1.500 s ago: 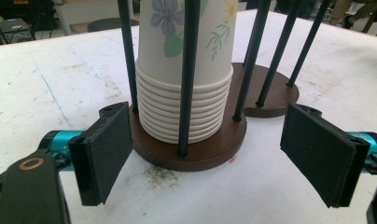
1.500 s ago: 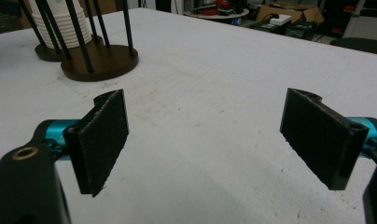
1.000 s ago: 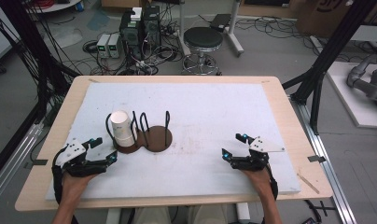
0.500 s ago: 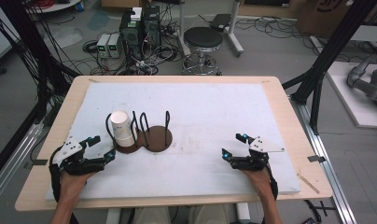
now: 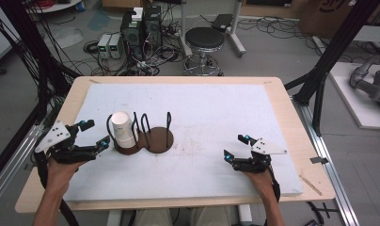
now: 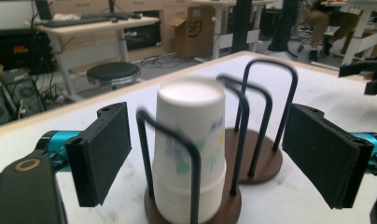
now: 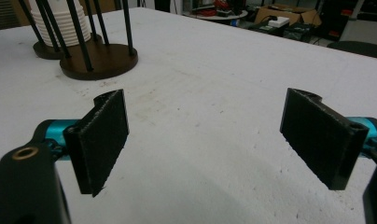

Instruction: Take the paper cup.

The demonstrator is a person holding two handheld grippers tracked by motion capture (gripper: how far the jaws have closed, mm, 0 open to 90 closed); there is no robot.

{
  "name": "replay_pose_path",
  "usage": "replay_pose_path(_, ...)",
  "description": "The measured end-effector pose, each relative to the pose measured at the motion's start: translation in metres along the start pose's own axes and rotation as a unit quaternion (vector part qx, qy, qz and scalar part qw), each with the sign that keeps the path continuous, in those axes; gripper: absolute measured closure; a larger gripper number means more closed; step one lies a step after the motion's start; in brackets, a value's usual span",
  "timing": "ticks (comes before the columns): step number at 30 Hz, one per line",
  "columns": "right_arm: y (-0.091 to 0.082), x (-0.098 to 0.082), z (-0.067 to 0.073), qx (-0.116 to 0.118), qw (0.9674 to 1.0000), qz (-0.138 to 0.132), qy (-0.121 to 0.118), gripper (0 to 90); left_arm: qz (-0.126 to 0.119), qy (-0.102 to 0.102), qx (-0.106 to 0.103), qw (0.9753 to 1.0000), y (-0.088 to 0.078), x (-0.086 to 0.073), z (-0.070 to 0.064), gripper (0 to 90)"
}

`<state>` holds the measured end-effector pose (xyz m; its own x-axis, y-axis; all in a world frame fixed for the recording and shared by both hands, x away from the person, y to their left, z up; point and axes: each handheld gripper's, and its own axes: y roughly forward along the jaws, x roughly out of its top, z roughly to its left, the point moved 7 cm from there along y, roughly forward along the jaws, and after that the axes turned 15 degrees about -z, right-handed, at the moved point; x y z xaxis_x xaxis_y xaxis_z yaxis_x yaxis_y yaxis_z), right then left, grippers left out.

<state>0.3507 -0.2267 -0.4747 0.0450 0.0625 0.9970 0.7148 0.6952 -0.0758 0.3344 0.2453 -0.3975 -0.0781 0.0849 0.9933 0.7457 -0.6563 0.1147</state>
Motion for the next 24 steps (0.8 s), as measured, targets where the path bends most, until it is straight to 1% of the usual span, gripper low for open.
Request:
replay_pose_path(2, 0.0, 0.0, 0.0, 0.0, 1.0, 0.0, 0.0, 15.7, -0.003, 0.007, -0.007, 0.9999, 0.004, 0.01, 0.002, 15.4)
replay_pose_path(4, 0.0, 0.0, 0.0, 0.001, 1.0, 0.001, 0.001, 15.7, -0.006, 0.009, -0.016, 0.9998, 0.008, 0.02, 0.003, 15.4)
replay_pose_path(5, 0.0, 0.0, 0.0, 0.001, 1.0, 0.001, 0.002, 15.7, -0.006, 0.009, -0.016, 0.9998, 0.008, 0.02, 0.003, 15.4)
replay_pose_path(6, 0.0, 0.0, 0.0, 0.001, 1.0, 0.002, 0.003, 15.7, -0.008, 0.014, -0.022, 0.9996, 0.011, 0.027, 0.005, 15.4)
replay_pose_path(7, 0.0, 0.0, 0.0, 0.001, 1.0, 0.003, 0.002, 15.7, -0.008, 0.014, -0.022, 0.9996, 0.011, 0.027, 0.005, 15.4)
replay_pose_path(8, 0.0, 0.0, 0.0, 0.002, 1.0, 0.003, 0.003, 15.7, -0.007, 0.019, -0.027, 0.9994, 0.015, 0.033, 0.005, 15.4)
replay_pose_path(9, 0.0, 0.0, 0.0, 0.002, 1.0, 0.002, 0.002, 15.7, -0.007, 0.019, -0.027, 0.9994, 0.015, 0.033, 0.005, 15.4)
replay_pose_path(10, 0.0, 0.0, 0.0, 0.002, 1.0, 0.001, 0.003, 15.7, -0.007, 0.02, -0.033, 0.9992, 0.017, 0.038, 0.006, 15.4)
replay_pose_path(14, 0.0, 0.0, 0.0, 0.002, 1.0, 0.002, 0.003, 15.7, -0.005, 0.022, -0.046, 0.9987, 0.021, 0.044, 0.008, 15.4)
replay_pose_path(15, 0.0, 0.0, 0.0, 0.002, 1.0, 0.002, 0.003, 15.7, -0.005, 0.022, -0.046, 0.9987, 0.021, 0.044, 0.008, 15.4)
replay_pose_path(16, 0.0, 0.0, 0.0, 0.002, 1.0, 0.001, 0.002, 15.7, 0.001, 0.02, -0.057, 0.9981, 0.024, 0.046, 0.009, 15.4)
replay_pose_path(18, 0.0, 0.0, 0.0, 0.002, 1.0, 0.0, 0.002, 15.7, 0.013, 0.025, -0.068, 0.9973, 0.027, 0.047, 0.011, 15.5)
replay_pose_path(19, 0.0, 0.0, 0.0, 0.002, 1.0, 0.0, 0.002, 15.7, 0.013, 0.025, -0.068, 0.9973, 0.027, 0.047, 0.011, 15.5)
replay_pose_path(20, 0.0, 0.0, 0.0, 0.002, 1.0, 0.0, 0.002, 15.7, 0.022, 0.027, -0.075, 0.9966, 0.03, 0.047, 0.013, 15.5)
replay_pose_path(21, 0.0, 0.0, -0.001, 0.001, 1.0, -0.001, 0.0, 15.7, 0.038, 0.029, -0.088, 0.995, 0.034, 0.047, 0.015, 15.5)
replay_pose_path(22, 0.0, 0.0, 0.0, 0.001, 1.0, 0.0, 0.003, 15.7, 0.047, 0.029, -0.095, 0.9939, 0.037, 0.046, 0.015, 15.5)
replay_pose_path(23, 0.0, 0.0, 0.0, 0.001, 1.0, 0.0, 0.003, 15.7, 0.047, 0.029, -0.095, 0.9939, 0.037, 0.046, 0.015, 15.5)
replay_pose_path(24, 0.0, 0.0, -0.001, 0.001, 1.0, -0.002, 0.0, 15.7, 0.062, 0.033, -0.107, 0.9918, 0.04, 0.045, 0.017, 15.5)
